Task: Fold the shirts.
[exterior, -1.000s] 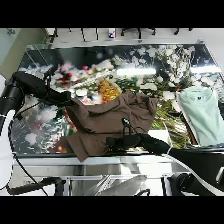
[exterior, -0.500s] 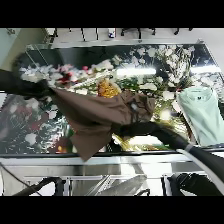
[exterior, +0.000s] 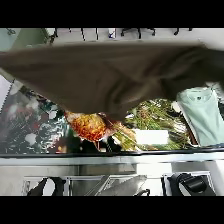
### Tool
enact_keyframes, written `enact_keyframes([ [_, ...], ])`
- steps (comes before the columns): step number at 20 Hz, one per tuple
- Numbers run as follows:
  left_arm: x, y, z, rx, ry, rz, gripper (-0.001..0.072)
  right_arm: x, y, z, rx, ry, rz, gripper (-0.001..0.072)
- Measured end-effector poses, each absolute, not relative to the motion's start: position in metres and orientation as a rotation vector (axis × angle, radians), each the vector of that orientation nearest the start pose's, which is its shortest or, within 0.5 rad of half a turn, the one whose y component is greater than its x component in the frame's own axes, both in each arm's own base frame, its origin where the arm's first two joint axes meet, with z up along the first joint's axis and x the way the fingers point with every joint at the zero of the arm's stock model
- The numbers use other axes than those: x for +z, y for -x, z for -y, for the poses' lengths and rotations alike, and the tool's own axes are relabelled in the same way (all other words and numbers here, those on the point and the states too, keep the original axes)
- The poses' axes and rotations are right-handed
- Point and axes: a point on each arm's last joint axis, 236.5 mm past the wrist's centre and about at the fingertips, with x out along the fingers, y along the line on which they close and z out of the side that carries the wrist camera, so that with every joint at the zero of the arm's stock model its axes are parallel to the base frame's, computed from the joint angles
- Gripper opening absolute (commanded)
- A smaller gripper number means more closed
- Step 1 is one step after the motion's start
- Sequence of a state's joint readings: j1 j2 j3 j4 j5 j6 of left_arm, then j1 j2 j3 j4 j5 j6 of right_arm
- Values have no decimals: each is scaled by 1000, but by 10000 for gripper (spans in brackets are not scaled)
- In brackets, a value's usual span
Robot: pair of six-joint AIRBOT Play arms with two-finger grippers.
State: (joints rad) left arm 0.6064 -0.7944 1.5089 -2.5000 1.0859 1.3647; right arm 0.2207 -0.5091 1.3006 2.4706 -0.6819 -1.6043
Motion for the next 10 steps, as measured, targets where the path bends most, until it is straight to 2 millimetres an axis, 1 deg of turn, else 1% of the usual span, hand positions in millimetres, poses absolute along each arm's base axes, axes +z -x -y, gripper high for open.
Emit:
enact_keyframes([
  [1, 439, -314, -18, -139, 843, -91, 15, 503, -181, -159, 822, -619, 100, 18],
  [2, 460, -298, -12, -150, 829, -13, 15, 516, -169, -156, 829, -597, 133, 18],
  [3, 477, -284, -4, -165, 822, 53, 15, 523, -161, -156, 833, -575, 149, 18],
  [4, 492, -270, 3, -180, 806, 109, 15, 524, -160, -157, 838, -561, 141, 18],
  [5, 502, -259, 11, -200, 793, 146, 15, 521, -165, -160, 836, -545, 119, 18],
  [6, 508, -251, 17, -213, 778, 167, 15, 515, -174, -163, 831, -532, 90, 18],
  [7, 509, -249, 20, -221, 768, 168, 15, 508, -185, -167, 829, -525, 56, 18],
  [8, 505, -252, 22, -222, 756, 152, 15, 500, -198, -170, 819, -516, 22, 18],
  [9, 499, -258, 23, -223, 750, 123, 15, 490, -214, -173, 803, -505, -18, 18],
  [10, 487, -270, 24, -225, 744, 74, 16, 477, -232, -175, 784, -490, -65, 18],
])
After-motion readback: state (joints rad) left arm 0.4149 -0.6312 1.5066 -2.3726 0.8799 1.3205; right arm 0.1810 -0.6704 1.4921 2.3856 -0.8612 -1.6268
